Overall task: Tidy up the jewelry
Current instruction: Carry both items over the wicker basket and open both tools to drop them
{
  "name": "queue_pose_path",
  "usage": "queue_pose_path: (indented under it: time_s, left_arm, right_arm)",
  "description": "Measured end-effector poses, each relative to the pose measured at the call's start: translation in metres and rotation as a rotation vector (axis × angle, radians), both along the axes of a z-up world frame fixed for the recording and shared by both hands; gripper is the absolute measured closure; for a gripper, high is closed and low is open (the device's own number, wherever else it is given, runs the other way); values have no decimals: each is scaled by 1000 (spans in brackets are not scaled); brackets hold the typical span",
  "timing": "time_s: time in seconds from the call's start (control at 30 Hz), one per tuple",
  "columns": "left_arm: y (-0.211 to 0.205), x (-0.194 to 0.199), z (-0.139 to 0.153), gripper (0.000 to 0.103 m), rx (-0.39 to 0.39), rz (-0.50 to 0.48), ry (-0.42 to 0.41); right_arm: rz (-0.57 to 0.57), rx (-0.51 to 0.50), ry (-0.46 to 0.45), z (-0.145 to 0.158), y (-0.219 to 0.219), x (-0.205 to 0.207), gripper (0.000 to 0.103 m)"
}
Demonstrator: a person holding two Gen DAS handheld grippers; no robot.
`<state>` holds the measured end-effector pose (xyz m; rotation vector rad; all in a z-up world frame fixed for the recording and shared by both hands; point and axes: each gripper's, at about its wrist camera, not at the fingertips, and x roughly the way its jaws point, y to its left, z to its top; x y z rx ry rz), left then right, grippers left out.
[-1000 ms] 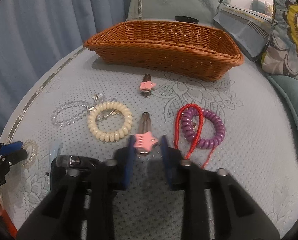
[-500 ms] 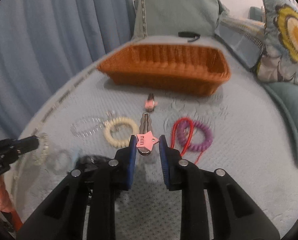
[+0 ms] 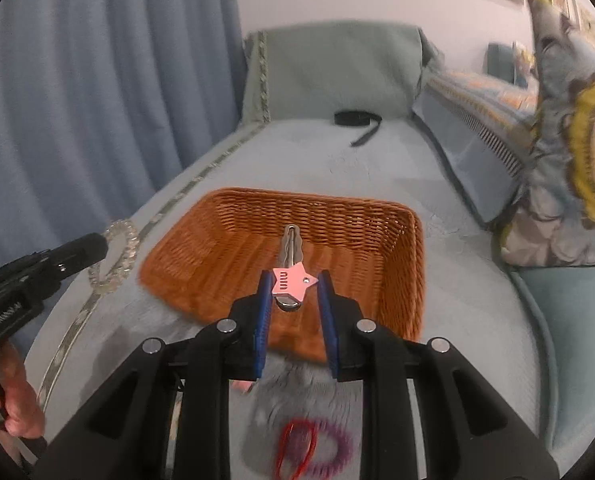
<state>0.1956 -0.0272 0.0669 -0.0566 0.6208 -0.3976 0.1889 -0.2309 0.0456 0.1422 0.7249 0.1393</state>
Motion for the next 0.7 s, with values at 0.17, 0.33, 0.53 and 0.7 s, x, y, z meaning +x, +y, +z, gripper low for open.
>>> queue_pose_path:
  time_s: [0.17, 0.33, 0.53, 0.7]
  left_arm:
    - [-16, 55, -30, 96, 28, 18, 89]
    - [-21, 73, -53, 96, 65, 30, 140]
    - [-18, 72, -59, 82, 55, 34, 165]
    - [-1, 48, -45, 65, -9, 22, 143]
  right_arm:
    - [-4, 18, 128, -35, -2, 47, 83]
    - [-21, 21, 206, -58, -5, 64, 83]
    - [-30, 27, 222, -61, -9, 57, 80]
    - [-19, 46, 173, -41, -13, 31, 55]
